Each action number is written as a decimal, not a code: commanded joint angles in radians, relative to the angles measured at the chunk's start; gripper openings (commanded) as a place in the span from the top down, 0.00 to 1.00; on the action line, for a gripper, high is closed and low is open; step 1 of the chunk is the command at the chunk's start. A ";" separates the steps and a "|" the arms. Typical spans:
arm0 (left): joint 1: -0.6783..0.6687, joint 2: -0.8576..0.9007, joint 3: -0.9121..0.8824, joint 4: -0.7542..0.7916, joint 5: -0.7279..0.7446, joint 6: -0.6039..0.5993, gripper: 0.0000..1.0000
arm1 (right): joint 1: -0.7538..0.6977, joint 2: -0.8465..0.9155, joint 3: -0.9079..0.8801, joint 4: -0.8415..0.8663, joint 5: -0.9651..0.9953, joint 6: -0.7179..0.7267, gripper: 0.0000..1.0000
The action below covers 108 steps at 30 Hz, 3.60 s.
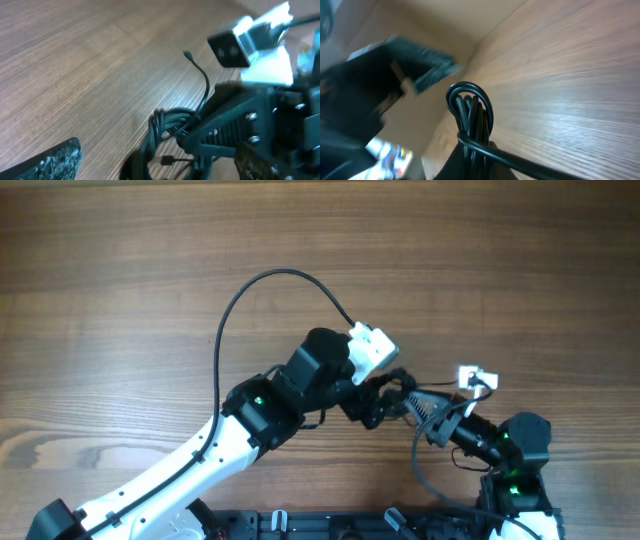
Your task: Untangle cables
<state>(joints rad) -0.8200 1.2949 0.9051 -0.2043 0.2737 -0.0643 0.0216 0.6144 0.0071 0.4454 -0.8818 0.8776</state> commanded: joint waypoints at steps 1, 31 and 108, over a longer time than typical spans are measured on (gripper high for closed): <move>0.000 -0.005 0.005 0.013 -0.118 -0.369 0.00 | -0.002 -0.001 -0.001 0.006 0.197 0.224 0.96; -0.014 0.203 0.005 0.089 0.051 -1.472 0.32 | -0.002 -0.001 -0.001 0.005 0.246 0.301 0.96; 0.047 0.059 0.005 0.086 -0.067 -0.911 0.96 | 0.193 -0.001 -0.001 0.041 0.236 -0.305 0.20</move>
<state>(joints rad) -0.7464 1.3743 0.9051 -0.1284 0.3313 -0.8055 0.1726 0.6144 0.0071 0.4793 -0.7517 0.5896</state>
